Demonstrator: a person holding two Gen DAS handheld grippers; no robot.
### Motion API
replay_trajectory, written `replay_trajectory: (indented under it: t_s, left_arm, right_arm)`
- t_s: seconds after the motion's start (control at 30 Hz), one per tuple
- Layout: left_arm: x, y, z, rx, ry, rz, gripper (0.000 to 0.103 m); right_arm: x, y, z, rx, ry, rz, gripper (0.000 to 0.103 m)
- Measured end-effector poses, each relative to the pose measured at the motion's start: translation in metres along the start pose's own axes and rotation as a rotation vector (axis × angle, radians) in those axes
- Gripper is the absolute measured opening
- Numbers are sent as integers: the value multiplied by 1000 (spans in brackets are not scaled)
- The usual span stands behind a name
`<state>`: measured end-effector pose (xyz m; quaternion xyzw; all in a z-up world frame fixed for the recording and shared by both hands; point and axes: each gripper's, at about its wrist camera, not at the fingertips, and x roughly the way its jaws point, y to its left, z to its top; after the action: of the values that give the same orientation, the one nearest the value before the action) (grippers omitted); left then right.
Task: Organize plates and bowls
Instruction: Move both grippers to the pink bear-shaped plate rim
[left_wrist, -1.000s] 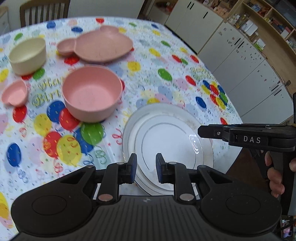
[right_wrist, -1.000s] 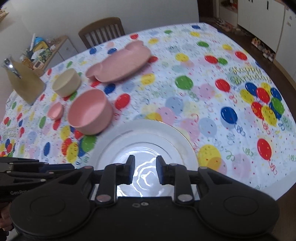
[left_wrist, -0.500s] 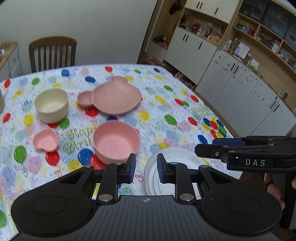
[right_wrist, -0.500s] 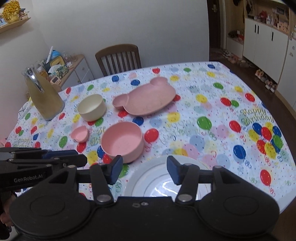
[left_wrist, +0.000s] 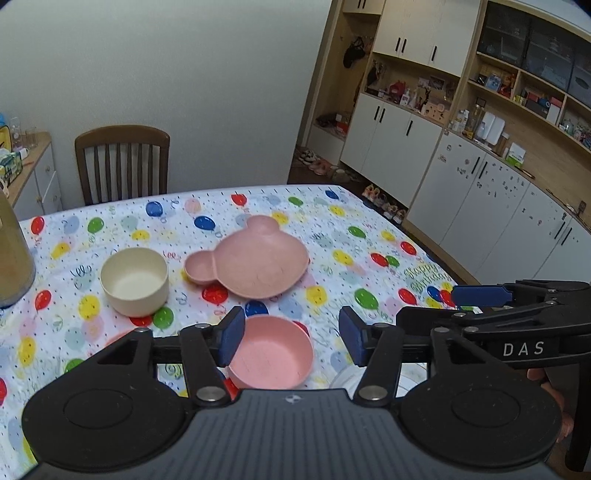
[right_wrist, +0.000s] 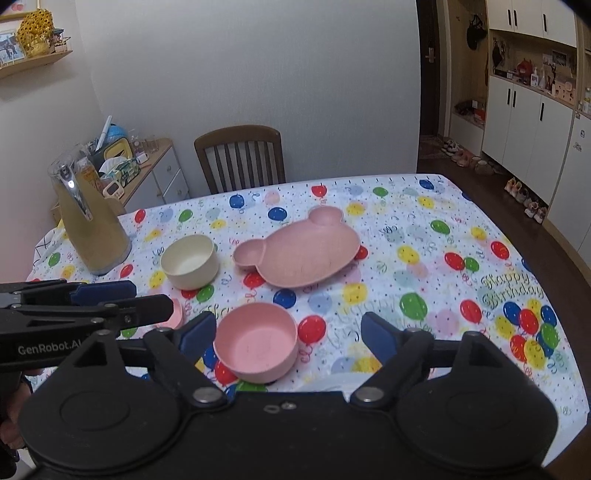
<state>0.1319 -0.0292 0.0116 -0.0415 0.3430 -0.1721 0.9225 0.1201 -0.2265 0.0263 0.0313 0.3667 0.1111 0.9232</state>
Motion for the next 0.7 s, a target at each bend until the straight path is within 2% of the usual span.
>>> replay_trajectory:
  t_s: [0.07, 0.17, 0.33, 0.5, 0.7]
  left_arm:
    - [5, 3, 7, 8, -12, 16, 64]
    - [15, 7, 17, 12, -15, 31, 65]
    - [38, 19, 35, 12, -24, 51, 74]
    - [71, 29, 51, 10, -17, 72, 82]
    - [122, 45, 73, 22, 5, 97, 82]
  right_arm:
    - [7, 0, 6, -7, -4, -11, 94]
    - [17, 0, 18, -21, -14, -19, 97]
    - [39, -5, 36, -41, -30, -40, 102]
    - [68, -17, 54, -37, -31, -68, 103]
    - [116, -39, 73, 4, 18, -97, 103]
